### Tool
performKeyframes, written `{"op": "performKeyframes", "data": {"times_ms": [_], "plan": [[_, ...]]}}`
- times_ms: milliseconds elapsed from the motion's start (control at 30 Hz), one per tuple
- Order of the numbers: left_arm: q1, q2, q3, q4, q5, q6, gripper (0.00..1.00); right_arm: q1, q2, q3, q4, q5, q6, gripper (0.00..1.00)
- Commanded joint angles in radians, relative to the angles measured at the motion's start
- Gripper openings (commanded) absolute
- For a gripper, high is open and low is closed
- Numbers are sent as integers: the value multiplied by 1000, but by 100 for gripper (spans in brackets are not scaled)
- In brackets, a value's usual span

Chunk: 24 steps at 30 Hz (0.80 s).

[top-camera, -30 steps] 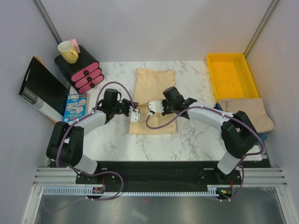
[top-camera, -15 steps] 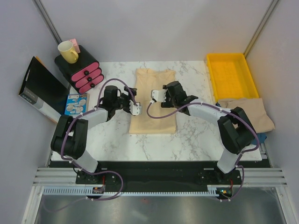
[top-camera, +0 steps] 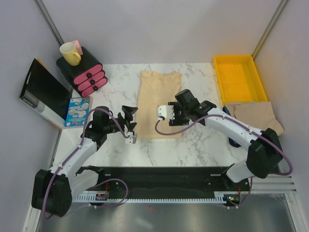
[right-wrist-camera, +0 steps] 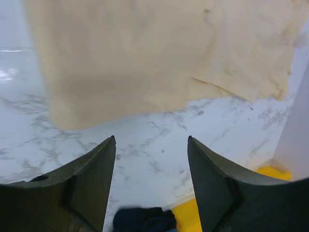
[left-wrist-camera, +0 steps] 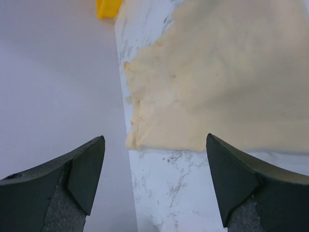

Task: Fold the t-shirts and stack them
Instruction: Fold the folded rectangular tshirt in 1/3 of the way

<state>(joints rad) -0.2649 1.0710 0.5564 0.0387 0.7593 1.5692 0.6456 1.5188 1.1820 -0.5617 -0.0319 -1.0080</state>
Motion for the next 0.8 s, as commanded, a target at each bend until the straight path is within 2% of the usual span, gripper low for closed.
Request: {"op": "performKeyframes", "data": {"times_ms": [0, 100, 267, 533, 767], "plan": [[-11, -123, -131, -249, 156, 199, 92, 123, -94, -139, -142, -111, 43, 68], [-19, -155, -171, -281, 170, 227, 92, 201, -124, -194, -136, -131, 77, 67], [-30, -135, -196, -304, 189, 300, 91, 246, -129, -237, -103, -157, 147, 67], [-40, -17, -197, -293, 178, 397, 89, 252, -63, -288, 17, -82, 175, 66], [-40, 75, -187, -209, 137, 391, 89, 250, -17, -295, 101, -39, 180, 66]]}}
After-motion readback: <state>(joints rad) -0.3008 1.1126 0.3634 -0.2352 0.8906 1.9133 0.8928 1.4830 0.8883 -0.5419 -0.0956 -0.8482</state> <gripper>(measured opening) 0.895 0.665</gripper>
